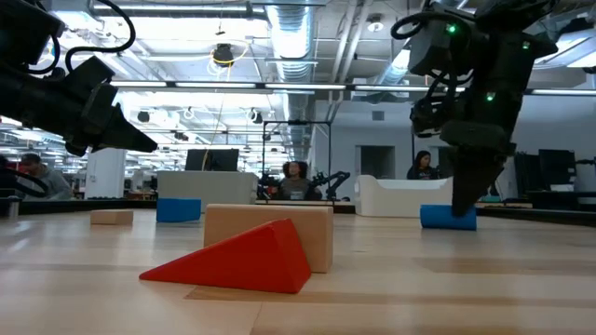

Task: Sort & place blocks by color
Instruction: Put the blue cylinder block into the gray bin

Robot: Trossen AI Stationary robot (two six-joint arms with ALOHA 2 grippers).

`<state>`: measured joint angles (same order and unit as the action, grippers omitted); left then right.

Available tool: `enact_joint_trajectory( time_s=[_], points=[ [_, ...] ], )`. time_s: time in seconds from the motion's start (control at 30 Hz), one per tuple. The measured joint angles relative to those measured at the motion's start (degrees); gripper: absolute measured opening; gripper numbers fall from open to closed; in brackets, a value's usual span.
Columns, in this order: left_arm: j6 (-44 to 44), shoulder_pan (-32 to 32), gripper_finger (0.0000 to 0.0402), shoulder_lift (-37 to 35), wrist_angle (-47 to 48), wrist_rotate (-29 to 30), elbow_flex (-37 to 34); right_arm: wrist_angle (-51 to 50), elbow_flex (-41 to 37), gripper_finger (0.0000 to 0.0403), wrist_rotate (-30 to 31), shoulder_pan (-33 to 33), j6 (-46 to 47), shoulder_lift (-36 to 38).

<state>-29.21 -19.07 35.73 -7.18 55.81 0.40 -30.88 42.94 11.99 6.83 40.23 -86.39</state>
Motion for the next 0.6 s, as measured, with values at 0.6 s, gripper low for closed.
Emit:
enact_joint_trajectory(
  time_s=[0.6],
  points=[
    [1.6, 0.0, 0.0167, 0.0, -4.2, -2.8, 0.0, 5.3, 0.2, 0.0077, 2.8, -0.3, -3.6, -0.1]
  ],
)
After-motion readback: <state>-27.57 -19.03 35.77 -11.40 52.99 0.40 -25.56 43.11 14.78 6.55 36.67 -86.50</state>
